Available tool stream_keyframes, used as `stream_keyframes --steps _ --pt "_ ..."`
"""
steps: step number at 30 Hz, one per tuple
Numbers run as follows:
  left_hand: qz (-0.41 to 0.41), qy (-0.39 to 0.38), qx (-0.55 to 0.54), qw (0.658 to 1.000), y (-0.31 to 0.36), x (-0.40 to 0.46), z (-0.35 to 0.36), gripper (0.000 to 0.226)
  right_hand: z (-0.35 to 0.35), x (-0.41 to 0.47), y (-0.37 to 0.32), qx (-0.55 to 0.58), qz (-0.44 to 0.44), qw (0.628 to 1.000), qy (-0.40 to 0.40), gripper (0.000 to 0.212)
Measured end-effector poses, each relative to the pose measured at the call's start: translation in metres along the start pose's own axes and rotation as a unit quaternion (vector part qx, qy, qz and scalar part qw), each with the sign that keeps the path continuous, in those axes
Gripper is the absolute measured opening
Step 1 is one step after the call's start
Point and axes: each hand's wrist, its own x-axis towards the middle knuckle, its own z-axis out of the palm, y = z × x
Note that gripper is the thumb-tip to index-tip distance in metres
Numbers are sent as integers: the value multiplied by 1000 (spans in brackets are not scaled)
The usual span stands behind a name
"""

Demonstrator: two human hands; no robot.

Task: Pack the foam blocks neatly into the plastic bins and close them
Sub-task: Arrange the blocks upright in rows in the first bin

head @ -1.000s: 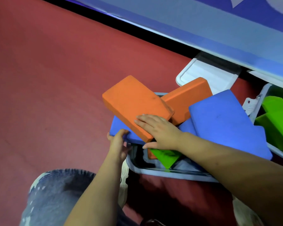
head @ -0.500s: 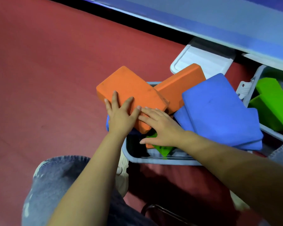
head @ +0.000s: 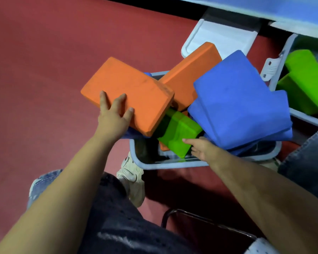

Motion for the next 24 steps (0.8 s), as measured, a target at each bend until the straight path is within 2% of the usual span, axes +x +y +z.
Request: stream_keyframes --steps 3,6,8,10,14,19,22,24 --pt "-45 35 31 998 12 -2 3 46 5 27 15 47 -17 998 49 86" --pt "9 74 106 992 17 0 7 45 8 40 17 39 -39 993 109 106" --pt "74 71 145 984 18 3 9 45 8 34 11 7 -43 991 126 93" --pt "116 50 170 977 20 6 12 47 5 36 10 -21 -28 994 101 83" --pt "161 46 204 964 22 4 16 49 0 39 13 -63 -62 991 105 103" --pt "124 28 142 982 18 8 8 48 11 21 6 -205 -103 960 161 121" --pt "120 43 101 987 14 12 6 52 28 -4 0 -255 -123 941 185 103" --pt "103 46 100 989 11 14 5 55 40 -23 -4 -271 -175 928 187 89"
